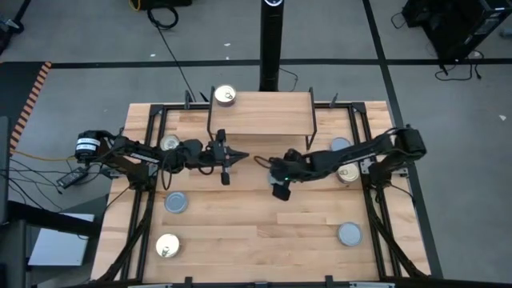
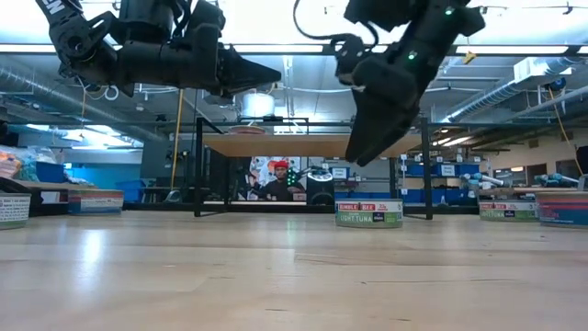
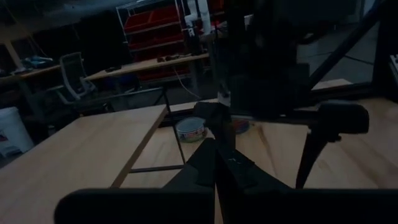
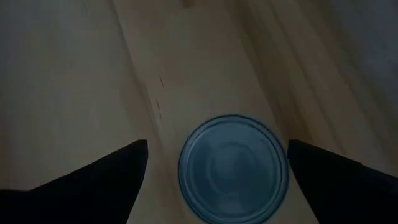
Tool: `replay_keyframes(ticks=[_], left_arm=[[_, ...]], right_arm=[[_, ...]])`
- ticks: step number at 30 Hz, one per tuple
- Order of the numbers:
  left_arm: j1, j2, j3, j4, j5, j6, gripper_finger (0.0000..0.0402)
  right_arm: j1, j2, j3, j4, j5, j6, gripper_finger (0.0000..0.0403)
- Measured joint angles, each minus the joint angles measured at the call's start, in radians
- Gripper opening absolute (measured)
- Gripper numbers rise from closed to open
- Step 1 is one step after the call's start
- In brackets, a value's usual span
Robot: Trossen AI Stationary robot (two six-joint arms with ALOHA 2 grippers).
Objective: Stack canned seafood by type on shelf
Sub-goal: Put the center green tuna can on the shelf
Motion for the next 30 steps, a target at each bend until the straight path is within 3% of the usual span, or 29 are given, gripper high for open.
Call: replay_keyframes(ticks=[6,16,30], left_arm=[[-0.005,0.0,0.0,-0.018,0.0,-0.002,0.0003],[-0.005,0.0,0.0,-0.039,-0.003,-0.006,0.0003],[-0.005,0.001,0.0,-0.046,-0.003,-0.029,0.0003]], right_arm=[[-0.024,0.092,0.086,-0.048,-0.102,-0.005,0.0399],[-0.05,0.204,0.219,-0.251,-0.078,-0.058,0.04],[-0.083,0.26,0.231,-0.292,-0.097,-0.12,0.0399]])
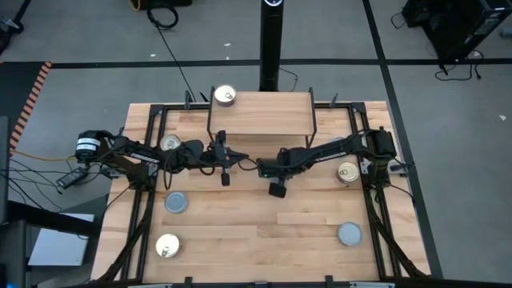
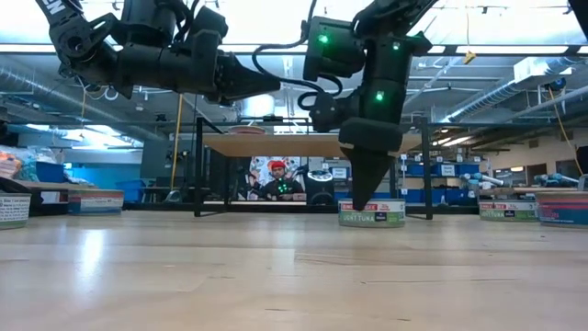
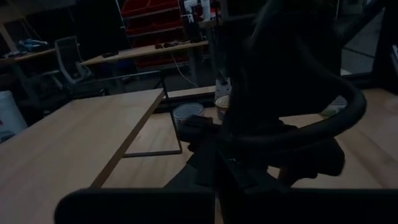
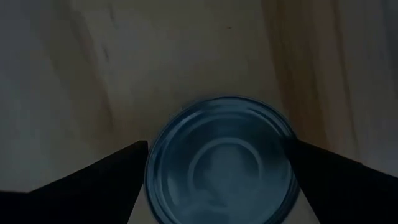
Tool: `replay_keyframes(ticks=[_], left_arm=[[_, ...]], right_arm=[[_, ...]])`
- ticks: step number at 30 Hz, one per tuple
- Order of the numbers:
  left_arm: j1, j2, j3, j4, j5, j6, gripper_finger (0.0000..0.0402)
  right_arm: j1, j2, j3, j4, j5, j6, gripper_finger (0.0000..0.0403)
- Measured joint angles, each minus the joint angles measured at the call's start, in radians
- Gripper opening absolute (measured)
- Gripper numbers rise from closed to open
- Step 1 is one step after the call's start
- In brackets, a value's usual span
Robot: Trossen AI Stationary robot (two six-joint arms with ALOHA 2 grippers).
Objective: Stack canned seafood by type on shelf
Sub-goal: Put the center green tuna can on the shelf
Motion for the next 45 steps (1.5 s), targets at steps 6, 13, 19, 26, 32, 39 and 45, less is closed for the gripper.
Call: replay_keyframes(ticks=[6,13,19,26,32,39,45], left_arm=[[0.0,0.0,0.0,-0.004,0.0,-0.001,0.0003],[0.0,0.0,0.0,-0.007,0.0,-0.004,0.0004],[0.0,0.0,0.0,-0.01,0.001,-0.004,0.0004],[-0.002,-0.002,0.0,-0.008,0.011,-0.006,0.0004],[-0.002,-0.002,0.0,-0.018,0.019,-0.007,0.0004],[-0.002,-0.002,0.0,-0.023,0.018,-0.006,0.0004],[-0.002,-0.002,0.0,-0.024,0.017,-0.006,0.0004]], right_arm=[[-0.01,0.0,0.0,-0.005,-0.018,-0.018,0.0399],[-0.036,-0.002,-0.01,0.005,-0.051,-0.051,0.0399],[-0.04,0.004,0.029,-0.061,-0.074,-0.079,0.04],[-0.04,0.005,0.142,-0.169,-0.12,-0.124,0.0399],[-0.034,0.005,0.154,-0.177,-0.109,-0.218,0.0384],[-0.04,0.004,0.154,-0.282,-0.109,-0.165,0.0252],[-0.039,0.003,0.155,-0.342,-0.1,-0.188,0.0041]])
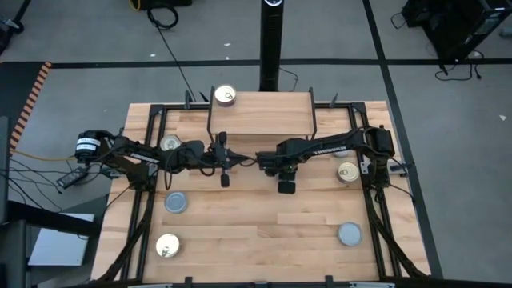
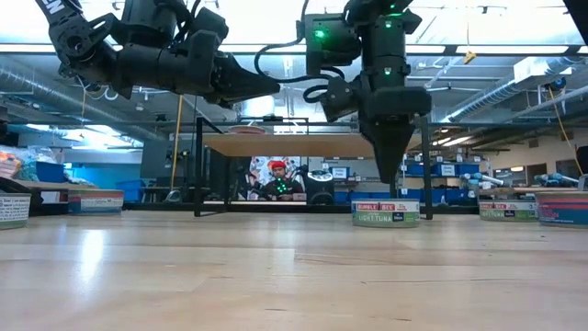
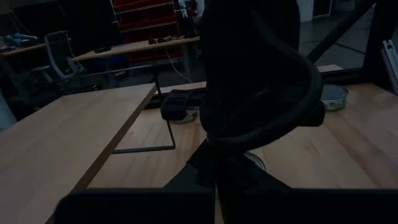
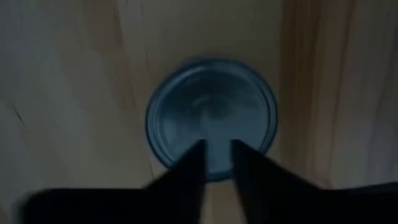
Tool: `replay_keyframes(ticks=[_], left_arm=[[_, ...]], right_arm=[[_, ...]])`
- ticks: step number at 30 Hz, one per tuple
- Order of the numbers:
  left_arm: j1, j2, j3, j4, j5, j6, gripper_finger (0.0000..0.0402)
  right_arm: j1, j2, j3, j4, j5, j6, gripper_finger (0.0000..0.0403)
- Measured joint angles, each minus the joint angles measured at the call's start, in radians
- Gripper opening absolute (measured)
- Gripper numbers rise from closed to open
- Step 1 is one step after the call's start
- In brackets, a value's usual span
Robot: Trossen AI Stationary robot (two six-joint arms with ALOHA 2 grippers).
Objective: Stack canned seafood by type on shelf
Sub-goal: Put the center green tuna can on the shelf
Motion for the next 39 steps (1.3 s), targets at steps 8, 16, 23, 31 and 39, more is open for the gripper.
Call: replay_keyframes(ticks=[8,16,23,31,39], left_arm=[[0.0,0.0,0.0,-0.019,-0.002,0.001,0.0004],[0.0,0.0,0.0,-0.018,-0.003,0.002,0.0004],[0.001,0.0,0.0,-0.017,-0.003,0.002,0.0004],[0.001,0.0,0.0,-0.015,-0.003,0.002,0.0004],[0.001,0.0,0.0,-0.018,-0.003,0.002,0.0004]], right_arm=[[0.028,-0.1,-0.089,0.027,0.084,0.024,0.0008],[0.051,-0.385,-0.378,0.283,0.127,0.192,0.001],[0.115,-0.521,-0.601,0.579,0.124,0.224,0.0052],[0.104,-0.424,-0.575,0.596,0.056,0.325,0.0215],[0.093,-0.328,-0.423,0.517,0.054,0.334,0.0387]])
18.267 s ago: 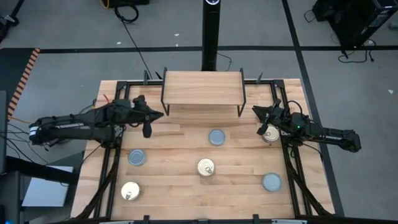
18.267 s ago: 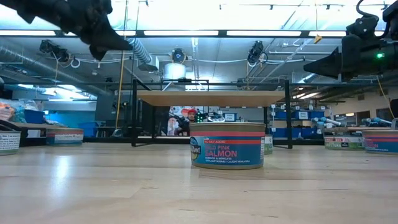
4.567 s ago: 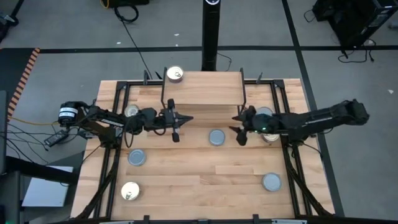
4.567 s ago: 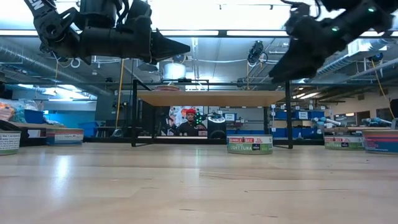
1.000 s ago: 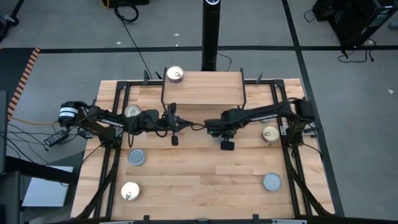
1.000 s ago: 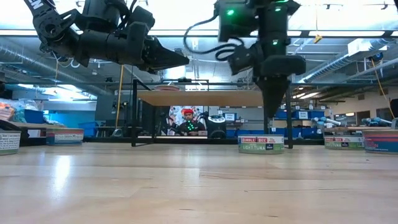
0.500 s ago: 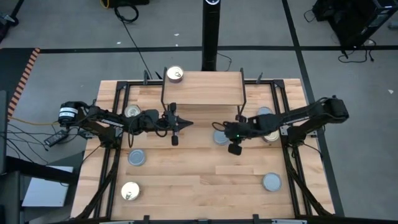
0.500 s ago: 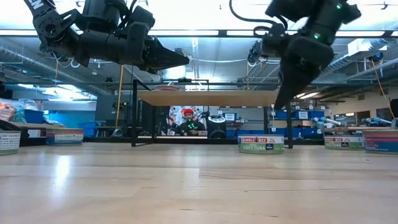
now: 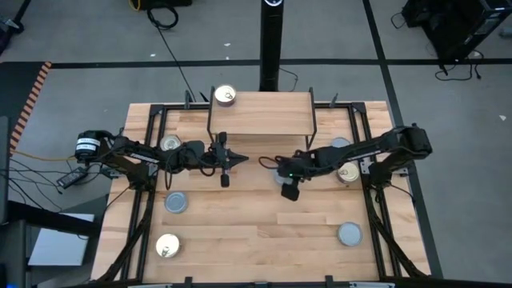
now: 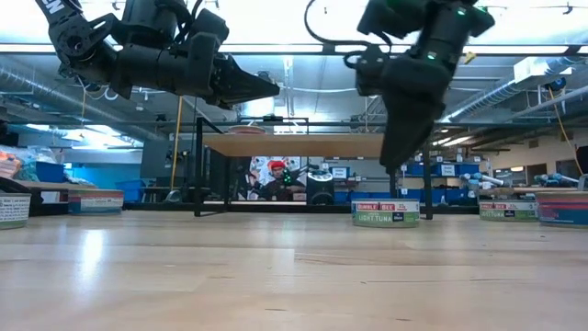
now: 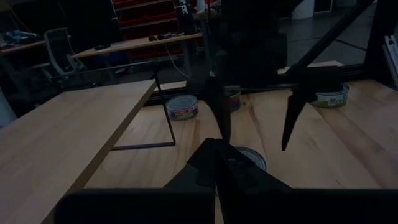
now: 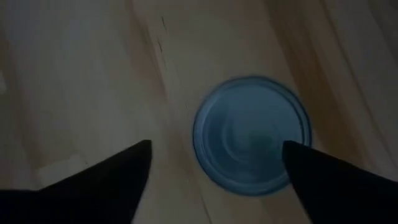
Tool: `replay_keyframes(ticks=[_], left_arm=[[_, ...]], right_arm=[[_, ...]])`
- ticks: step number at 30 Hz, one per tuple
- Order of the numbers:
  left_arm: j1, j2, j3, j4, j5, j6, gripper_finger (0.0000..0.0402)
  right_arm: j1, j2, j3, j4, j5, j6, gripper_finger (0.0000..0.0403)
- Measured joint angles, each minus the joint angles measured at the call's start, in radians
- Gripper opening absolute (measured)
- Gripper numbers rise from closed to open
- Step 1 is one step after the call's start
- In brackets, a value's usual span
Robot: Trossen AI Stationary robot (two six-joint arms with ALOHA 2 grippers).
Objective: Stack canned seafood by type on shelf
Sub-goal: Put the center green tuna can on the shelf
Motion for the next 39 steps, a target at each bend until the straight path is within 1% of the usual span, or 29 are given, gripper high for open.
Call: replay_keyframes(ticks=[2,7,12,15,27,39], left_arm=[[0.0,0.0,0.0,-0.003,0.0,0.0,0.0004],[0.0,0.0,0.0,-0.006,0.008,-0.008,0.0004],[0.0,0.0,0.0,-0.006,0.013,-0.018,0.0004],[0.0,0.0,0.0,-0.005,0.014,-0.018,0.0004],[0.0,0.001,0.0,-0.008,0.016,-0.023,0.0004],[0.0,0.001,0.0,-0.01,0.016,-0.026,0.0004]], right_arm=[[-0.011,0.033,0.034,-0.023,-0.002,-0.001,0.0392],[-0.047,0.128,0.122,-0.103,-0.003,-0.044,0.0378],[-0.061,0.212,0.209,-0.205,-0.002,-0.081,0.0391],[-0.067,0.247,0.239,-0.222,-0.004,-0.122,0.0398],[-0.11,0.304,0.251,-0.245,-0.019,-0.198,0.0397],[-0.122,0.307,0.249,-0.248,-0.026,-0.23,0.0397]])
